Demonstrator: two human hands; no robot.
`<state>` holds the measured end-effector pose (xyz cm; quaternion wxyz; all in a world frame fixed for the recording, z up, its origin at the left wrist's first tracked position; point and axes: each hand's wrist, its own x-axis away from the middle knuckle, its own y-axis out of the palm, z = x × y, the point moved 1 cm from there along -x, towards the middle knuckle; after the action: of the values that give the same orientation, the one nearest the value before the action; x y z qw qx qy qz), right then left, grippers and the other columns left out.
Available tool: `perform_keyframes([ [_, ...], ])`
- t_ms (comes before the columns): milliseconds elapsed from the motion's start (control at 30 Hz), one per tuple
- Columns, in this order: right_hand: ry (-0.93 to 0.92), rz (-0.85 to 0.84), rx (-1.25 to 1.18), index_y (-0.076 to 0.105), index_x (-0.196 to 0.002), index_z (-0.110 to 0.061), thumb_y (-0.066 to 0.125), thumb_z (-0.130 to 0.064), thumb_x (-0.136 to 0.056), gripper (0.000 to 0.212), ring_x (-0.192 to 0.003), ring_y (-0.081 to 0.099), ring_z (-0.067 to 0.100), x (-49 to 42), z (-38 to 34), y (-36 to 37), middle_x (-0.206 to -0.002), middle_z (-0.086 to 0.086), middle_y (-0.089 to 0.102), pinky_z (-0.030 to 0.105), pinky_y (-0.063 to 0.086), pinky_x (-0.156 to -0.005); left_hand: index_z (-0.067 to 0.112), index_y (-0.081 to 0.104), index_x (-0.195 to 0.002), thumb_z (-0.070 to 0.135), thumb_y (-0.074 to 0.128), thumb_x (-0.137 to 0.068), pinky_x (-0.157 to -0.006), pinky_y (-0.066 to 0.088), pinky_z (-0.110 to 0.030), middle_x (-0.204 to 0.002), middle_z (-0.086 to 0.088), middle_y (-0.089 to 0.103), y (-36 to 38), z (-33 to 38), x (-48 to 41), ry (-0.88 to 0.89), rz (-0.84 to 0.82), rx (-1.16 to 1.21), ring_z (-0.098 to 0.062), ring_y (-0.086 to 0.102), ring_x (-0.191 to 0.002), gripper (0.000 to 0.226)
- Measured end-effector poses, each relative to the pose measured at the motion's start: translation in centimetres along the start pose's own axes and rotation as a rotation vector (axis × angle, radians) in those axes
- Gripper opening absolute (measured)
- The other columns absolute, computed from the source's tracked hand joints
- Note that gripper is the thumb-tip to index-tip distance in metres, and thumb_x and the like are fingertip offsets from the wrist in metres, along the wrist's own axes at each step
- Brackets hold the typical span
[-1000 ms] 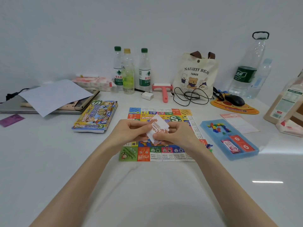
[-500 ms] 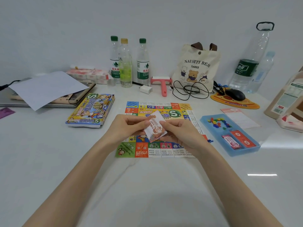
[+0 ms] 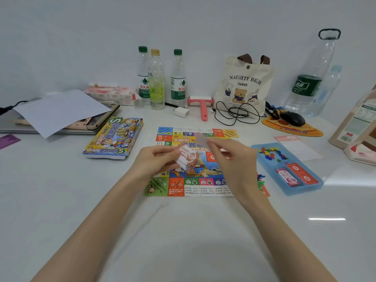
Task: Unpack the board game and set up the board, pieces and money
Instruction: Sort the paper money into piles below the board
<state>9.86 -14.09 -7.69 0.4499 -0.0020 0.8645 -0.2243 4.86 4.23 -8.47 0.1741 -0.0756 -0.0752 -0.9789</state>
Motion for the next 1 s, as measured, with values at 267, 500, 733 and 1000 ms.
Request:
perform_keyframes([
  [267, -0.444, -0.17, 0.357, 0.075, -0.099, -0.006, 0.067, -0.01, -0.081, 0.02, -0.078, 0.064, 0.022, 1.1, 1.5, 1.1, -0.085, 0.004, 0.071, 0.031, 0.056, -0.062, 0.01, 0.072, -0.1, 0.01, 0.07, -0.082, -0.056, 0.055, -0.015, -0.084, -0.004, 0.075, 0.2, 0.1, 0.1, -0.11, -0.062, 0.149, -0.012, 0.071, -0.071, 0.018],
  [500, -0.454, -0.25, 0.413, 0.072, -0.099, -0.006, 0.071, -0.001, -0.08, 0.02, -0.089, 0.055, 0.022, 1.5, 1.5, 1.8, -0.09, 0.003, 0.067, 0.036, 0.054, -0.05, 0.011, 0.073, -0.097, 0.012, 0.07, -0.08, -0.058, 0.055, -0.015, -0.086, -0.005, 0.076, 0.4, -0.3, 0.0, -0.146, -0.095, 0.193, -0.011, 0.072, -0.074, 0.018],
  [733, -0.294, -0.345, 0.236, 0.073, -0.106, -0.005, 0.053, -0.012, -0.084, 0.031, -0.101, 0.056, 0.022, 2.0, 1.0, 2.1, -0.104, 0.003, 0.068, 0.02, 0.047, -0.087, 0.008, 0.073, -0.098, 0.0, 0.073, -0.077, -0.056, 0.055, -0.015, -0.089, -0.009, 0.075, 0.2, -0.5, 0.2, -0.118, -0.073, 0.158, -0.012, 0.072, -0.071, 0.023],
  [1000, 0.378, -0.264, -0.204, 0.073, -0.106, -0.026, 0.068, -0.019, -0.087, 0.021, -0.106, 0.059, -0.002, 0.6, 0.4, 0.8, -0.11, -0.014, 0.067, 0.019, 0.049, -0.088, 0.01, 0.072, -0.101, 0.0, 0.072, -0.079, -0.064, 0.057, -0.018, -0.09, -0.007, 0.076, 0.3, -0.2, 0.2, 0.012, -0.058, 0.017, -0.013, 0.072, -0.076, 0.024],
])
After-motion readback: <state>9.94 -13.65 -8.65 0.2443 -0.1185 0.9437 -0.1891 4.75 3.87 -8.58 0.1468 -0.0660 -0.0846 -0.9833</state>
